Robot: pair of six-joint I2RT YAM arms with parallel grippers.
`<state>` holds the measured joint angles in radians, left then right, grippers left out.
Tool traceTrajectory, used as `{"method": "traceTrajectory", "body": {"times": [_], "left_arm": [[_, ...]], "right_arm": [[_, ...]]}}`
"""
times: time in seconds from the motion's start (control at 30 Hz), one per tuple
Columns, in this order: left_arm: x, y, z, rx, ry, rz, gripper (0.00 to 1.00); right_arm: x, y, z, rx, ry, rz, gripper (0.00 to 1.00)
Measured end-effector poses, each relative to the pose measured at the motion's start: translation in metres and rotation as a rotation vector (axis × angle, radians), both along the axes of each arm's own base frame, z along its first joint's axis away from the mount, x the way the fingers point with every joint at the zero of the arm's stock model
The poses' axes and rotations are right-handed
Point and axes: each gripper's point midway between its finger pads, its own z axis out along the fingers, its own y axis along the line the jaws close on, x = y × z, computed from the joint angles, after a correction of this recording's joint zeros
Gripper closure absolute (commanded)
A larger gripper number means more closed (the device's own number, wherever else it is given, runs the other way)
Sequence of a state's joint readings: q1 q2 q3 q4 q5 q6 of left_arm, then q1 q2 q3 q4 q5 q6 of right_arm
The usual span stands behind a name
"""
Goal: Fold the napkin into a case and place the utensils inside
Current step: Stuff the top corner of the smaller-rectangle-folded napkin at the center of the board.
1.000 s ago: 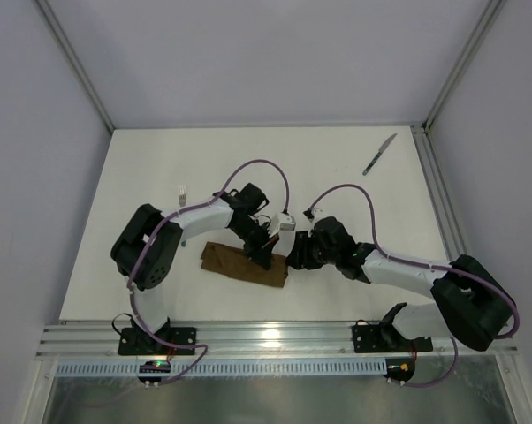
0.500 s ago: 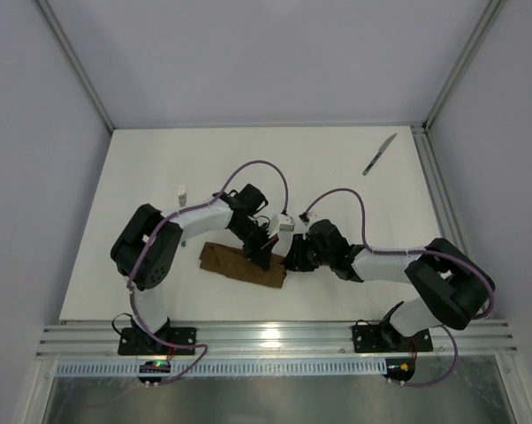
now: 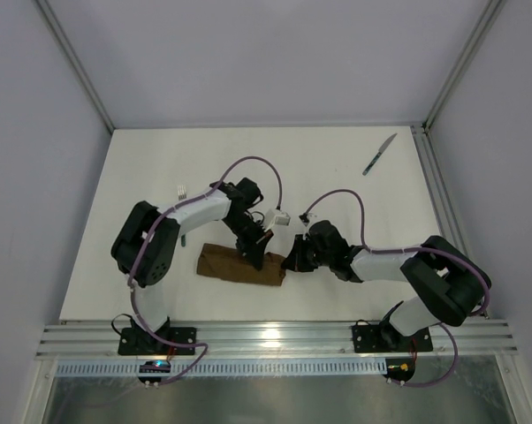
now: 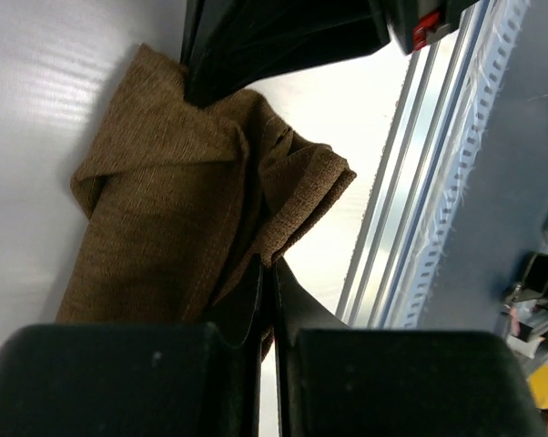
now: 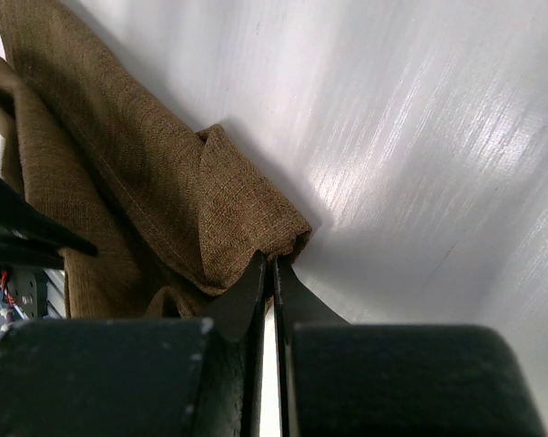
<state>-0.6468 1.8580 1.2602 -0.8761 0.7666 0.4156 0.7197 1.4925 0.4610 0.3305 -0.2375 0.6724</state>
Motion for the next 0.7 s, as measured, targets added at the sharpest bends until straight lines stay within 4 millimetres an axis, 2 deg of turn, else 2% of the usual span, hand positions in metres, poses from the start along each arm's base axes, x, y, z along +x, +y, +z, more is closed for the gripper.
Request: {"method": "traceTrajectory", "body": {"times": [0.1, 0.23, 0.47, 0.53, 0.63, 0.67, 0.7], "left_arm": [[0.000, 0.011, -0.003, 0.042, 0.064, 0.031, 1.00], [-0.011, 0.024, -0.010, 0.107, 0.158, 0.048, 1.00], [-0.022, 0.030, -0.018, 0.173, 0.282, 0.052, 1.00], [-0.021, 0.028, -0.019, 0.178, 0.302, 0.063, 1.00], [-0.019, 0.026, -0.019, 0.170, 0.311, 0.079, 1.00], [-0.018, 0.025, -0.019, 0.167, 0.309, 0.084, 1.00], [-0.016, 0.024, -0.019, 0.164, 0.308, 0.090, 1.00]], "right_arm": [[0.000, 0.000, 0.000, 0.001, -0.001, 0.000, 0.96], [0.000, 0.000, 0.000, 0.002, -0.002, 0.001, 0.96], [0.000, 0.001, 0.001, 0.003, -0.003, 0.002, 0.94], [0.000, 0.001, 0.001, 0.003, -0.003, 0.002, 0.87], [0.000, -0.001, 0.003, -0.001, -0.014, 0.008, 0.70], [-0.001, -0.002, 0.005, -0.002, -0.023, 0.009, 0.61], [-0.001, -0.003, 0.009, 0.000, -0.036, 0.014, 0.58]]}}
